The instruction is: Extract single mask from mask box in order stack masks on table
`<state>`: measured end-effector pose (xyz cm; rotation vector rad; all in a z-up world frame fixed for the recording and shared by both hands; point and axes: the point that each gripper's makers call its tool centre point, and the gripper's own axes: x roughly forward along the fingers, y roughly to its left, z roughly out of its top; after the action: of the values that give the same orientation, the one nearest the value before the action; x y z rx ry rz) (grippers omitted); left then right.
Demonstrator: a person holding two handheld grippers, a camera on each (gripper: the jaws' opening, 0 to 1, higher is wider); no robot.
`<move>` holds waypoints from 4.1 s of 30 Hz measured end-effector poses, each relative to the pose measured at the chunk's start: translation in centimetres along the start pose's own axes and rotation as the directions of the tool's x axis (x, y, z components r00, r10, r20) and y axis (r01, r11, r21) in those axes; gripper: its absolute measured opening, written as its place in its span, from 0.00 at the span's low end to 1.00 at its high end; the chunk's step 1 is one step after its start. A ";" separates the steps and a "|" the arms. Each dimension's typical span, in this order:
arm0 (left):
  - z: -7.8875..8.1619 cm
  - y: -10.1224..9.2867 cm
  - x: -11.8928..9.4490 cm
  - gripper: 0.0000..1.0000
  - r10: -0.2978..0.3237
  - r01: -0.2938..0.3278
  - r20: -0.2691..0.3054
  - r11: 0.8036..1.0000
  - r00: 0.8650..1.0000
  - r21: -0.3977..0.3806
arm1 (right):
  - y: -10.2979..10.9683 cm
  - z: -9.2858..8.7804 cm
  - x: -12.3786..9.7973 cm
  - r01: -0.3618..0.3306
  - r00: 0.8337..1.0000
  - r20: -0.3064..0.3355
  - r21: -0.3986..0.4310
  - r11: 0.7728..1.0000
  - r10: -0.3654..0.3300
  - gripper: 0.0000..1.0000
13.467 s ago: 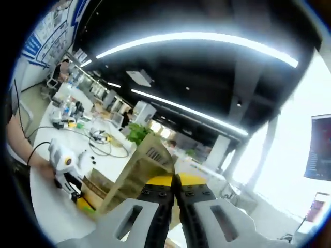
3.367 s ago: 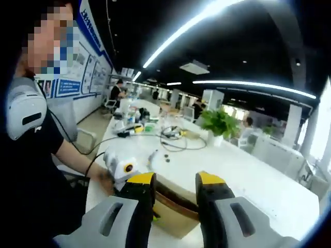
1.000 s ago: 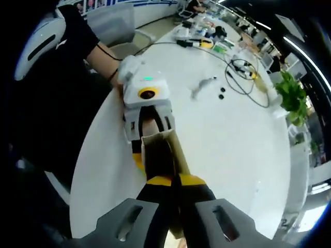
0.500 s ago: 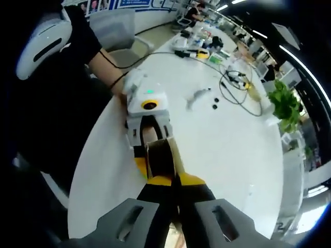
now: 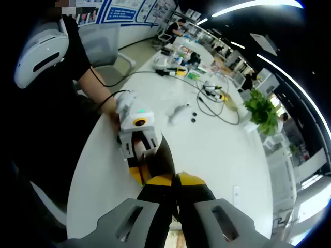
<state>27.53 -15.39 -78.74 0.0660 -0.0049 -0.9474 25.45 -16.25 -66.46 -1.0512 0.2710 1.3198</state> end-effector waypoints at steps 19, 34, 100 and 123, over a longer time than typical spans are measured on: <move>0.0 -0.2 0.0 0.31 0.000 0.000 0.000 1.000 1.000 -0.003 | -0.8 0.8 -1.8 0.225 0.946 0.183 0.226 0.948 -0.268 0.00; 0.0 -0.3 0.0 0.31 -0.001 0.001 0.001 1.000 1.000 -0.001 | -1.9 0.9 -4.1 0.344 0.861 0.250 0.353 0.870 -0.443 0.00; -0.2 0.2 0.2 0.31 0.009 -0.009 -0.006 1.000 1.000 0.003 | -5.2 -4.5 -15.2 0.552 0.596 0.179 0.616 0.562 -0.783 0.00; -0.2 0.3 0.1 0.31 0.013 -0.013 -0.008 1.000 1.000 0.003 | -7.1 -12.6 -13.3 0.603 0.651 -0.003 0.610 0.514 -0.759 0.00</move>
<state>27.83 -15.33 -78.91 0.0720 0.0009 -0.9339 32.59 -33.62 -60.73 -0.3581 0.0048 0.5445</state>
